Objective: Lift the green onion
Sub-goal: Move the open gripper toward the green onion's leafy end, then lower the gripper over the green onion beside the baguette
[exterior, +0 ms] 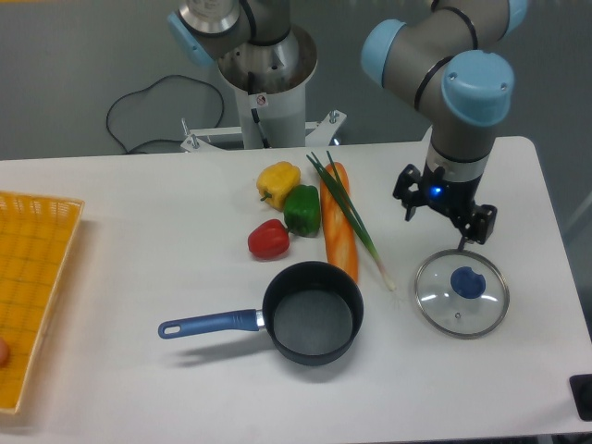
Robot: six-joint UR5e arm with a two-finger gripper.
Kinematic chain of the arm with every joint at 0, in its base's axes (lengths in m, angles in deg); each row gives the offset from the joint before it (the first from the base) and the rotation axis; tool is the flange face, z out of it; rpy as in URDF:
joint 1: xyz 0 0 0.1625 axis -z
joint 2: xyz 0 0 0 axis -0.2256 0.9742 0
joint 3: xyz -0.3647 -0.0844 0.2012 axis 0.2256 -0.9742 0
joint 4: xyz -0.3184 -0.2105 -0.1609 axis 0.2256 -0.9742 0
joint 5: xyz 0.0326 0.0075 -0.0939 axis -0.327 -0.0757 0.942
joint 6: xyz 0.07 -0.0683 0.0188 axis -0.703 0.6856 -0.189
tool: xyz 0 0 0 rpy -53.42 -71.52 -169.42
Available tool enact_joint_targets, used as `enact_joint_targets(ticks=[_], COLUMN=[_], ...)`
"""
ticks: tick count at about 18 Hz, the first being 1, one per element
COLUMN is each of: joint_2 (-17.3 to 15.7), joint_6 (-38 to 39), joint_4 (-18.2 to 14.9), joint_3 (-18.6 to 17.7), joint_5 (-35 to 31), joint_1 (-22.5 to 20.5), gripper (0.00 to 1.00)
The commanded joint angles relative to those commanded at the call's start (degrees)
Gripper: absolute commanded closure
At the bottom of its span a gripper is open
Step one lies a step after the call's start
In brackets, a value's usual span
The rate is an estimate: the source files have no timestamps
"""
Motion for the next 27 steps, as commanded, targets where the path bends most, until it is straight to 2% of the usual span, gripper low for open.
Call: enact_joint_targets(ticks=[3, 7, 10, 15, 17, 20, 25, 27], joint_2=[-3.87, -6.86, -6.69, -3.44, -3.09, -3.00, -3.17, -3.26], joint_6=[5.19, 11.77, 21.35, 27.51, 28.31, 29.19, 30.24, 31.04], joint_4=[0.61, 0.53, 0.70, 0.96, 1.40, 7.19, 12.47, 12.83], joint_3=[-6.33, -9.51, -10.74, -10.48, -11.18, -14.78, -19.61, -20.58], joint_5=[-0.26, -0.61, -0.61, -0.61, -0.53, -0.61, -2.98, -3.07], joint_1=[-0.87, -2.81, -2.81, -2.81, -2.81, -2.64, -2.29, -2.11], gripper=[0.00, 0.00, 0.00, 0.00, 0.00, 0.00, 0.00, 0.00])
